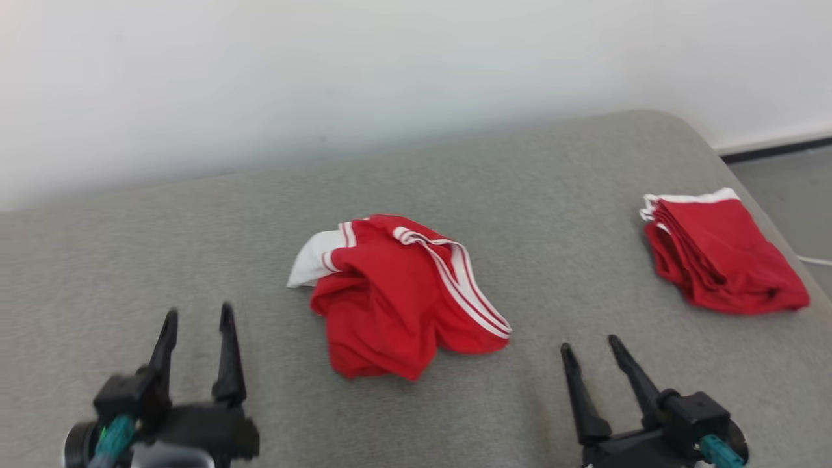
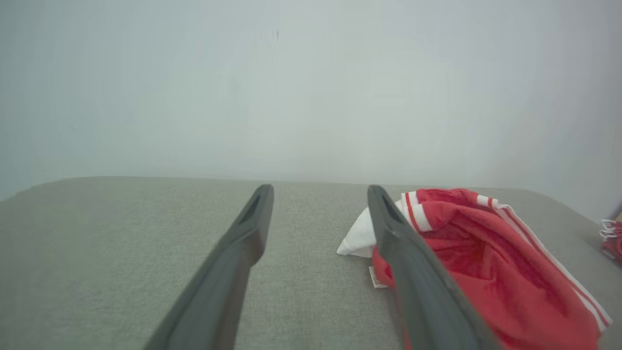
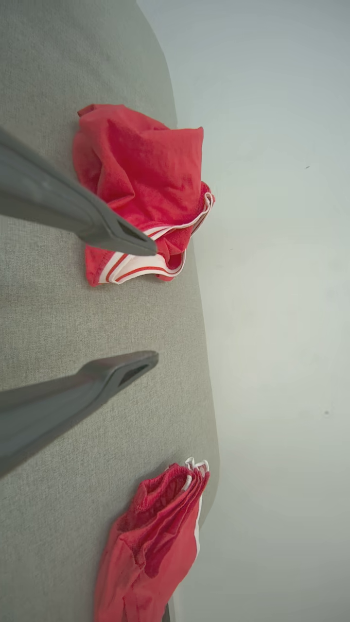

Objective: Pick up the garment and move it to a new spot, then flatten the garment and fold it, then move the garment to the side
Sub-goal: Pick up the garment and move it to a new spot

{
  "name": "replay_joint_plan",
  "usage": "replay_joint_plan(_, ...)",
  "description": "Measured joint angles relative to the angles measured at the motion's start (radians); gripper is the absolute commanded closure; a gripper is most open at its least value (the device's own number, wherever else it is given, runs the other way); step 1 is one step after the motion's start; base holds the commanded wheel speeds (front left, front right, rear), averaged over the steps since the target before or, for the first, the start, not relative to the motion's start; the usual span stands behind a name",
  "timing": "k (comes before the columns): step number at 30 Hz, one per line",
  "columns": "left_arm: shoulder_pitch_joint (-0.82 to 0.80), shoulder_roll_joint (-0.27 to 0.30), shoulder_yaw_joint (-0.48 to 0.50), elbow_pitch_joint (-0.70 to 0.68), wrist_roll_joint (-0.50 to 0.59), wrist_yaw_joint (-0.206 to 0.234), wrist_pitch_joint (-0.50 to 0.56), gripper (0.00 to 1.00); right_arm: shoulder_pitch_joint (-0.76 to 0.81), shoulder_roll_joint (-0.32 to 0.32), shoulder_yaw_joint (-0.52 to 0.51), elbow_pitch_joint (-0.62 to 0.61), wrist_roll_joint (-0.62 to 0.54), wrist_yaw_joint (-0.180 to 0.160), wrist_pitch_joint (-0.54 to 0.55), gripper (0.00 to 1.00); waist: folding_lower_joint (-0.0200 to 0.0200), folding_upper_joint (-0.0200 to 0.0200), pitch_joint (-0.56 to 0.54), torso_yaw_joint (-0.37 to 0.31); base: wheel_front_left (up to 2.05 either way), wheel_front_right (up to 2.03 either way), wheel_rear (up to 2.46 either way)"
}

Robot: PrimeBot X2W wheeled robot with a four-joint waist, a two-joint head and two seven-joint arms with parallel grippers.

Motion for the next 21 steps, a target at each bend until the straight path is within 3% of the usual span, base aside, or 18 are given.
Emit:
replay_joint_plan(10, 0.205, -0.015, 0.083, -0.147, 0.073, -0.021, -0.002, 0.00, 0.031, -0.001, -0.099, 0.015, -0.025, 0.000, -0.002, 0.00, -0.0001, 0.0000, -0.042, 0.103, 0.00, 0.00, 0.00)
replay_joint_plan(21, 0.343, -0.039, 0.137, -0.211, 0.119, -0.047, -0.002, 0.00, 0.044, -0.001, -0.117, 0.048, -0.032, 0.000, -0.007, 0.00, -0.0001, -0.0001, -0.073, 0.159, 0.00, 0.00, 0.00)
